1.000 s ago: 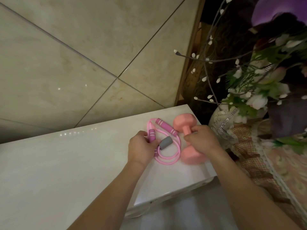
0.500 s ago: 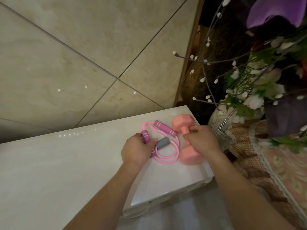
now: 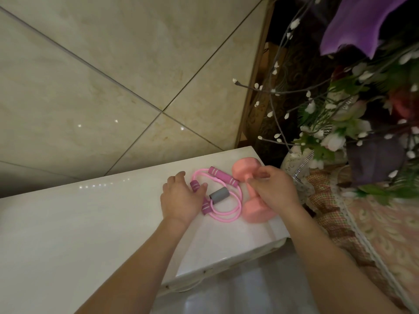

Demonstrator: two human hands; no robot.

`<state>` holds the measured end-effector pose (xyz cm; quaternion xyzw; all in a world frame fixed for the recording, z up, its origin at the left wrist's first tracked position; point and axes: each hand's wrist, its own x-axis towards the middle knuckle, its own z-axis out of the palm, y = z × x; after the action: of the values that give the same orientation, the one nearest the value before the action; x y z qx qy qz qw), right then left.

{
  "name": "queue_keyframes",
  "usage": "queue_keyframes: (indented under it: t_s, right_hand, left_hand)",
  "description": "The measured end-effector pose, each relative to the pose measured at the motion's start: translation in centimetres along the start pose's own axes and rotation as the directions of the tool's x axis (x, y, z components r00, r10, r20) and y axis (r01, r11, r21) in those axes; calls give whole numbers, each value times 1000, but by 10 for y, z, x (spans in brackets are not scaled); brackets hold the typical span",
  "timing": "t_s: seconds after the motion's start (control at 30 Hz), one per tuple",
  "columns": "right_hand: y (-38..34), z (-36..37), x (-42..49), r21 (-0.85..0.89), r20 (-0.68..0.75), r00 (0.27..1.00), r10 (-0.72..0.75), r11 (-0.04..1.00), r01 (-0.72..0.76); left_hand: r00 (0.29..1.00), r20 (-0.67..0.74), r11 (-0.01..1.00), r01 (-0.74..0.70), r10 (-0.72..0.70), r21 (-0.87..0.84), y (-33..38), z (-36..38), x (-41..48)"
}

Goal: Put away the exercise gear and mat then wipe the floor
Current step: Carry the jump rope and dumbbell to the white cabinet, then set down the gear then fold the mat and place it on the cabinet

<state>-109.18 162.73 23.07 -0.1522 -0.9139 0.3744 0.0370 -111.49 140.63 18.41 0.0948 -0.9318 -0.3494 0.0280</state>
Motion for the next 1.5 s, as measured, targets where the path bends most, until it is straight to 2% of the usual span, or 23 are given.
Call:
queue_keyframes:
  t_s: [0.17,0.33,0.6,0.83,1.07,1.27,1.5]
  right_hand:
    - [-23,-10,-15,-34,17,997,-73,997,74]
    - [-55,-26,-42,-149,101,991,-83,984,98]
    - [-137,-76,-91,-139,161,977,-136,977,159]
    - [-220,-136,-124,-303,222,964,-144,930,209]
    - [-297,-205,-161,-325,235,962,-139,922,213]
    - [-345,-267,-192,-424,211,964,-163,873,241]
    - [-388,-325,-233,-451,150,961,-232,849,275]
  left_hand:
    - [999,-12,998,-48,48,-27,4,-23,-4]
    - [988,40,989,-149,150,-23,22,-67,-18]
    - [977,83,980,-198,197,8,62,-182,-51]
    - [954,159,960,-270,256,77,113,-292,-75]
    - [919,248,934,-340,306,107,165,-383,-97]
    - [905,262,919,-376,337,117,213,-447,-117]
    - [890,285,898,-410,356,159,249,-505,-143]
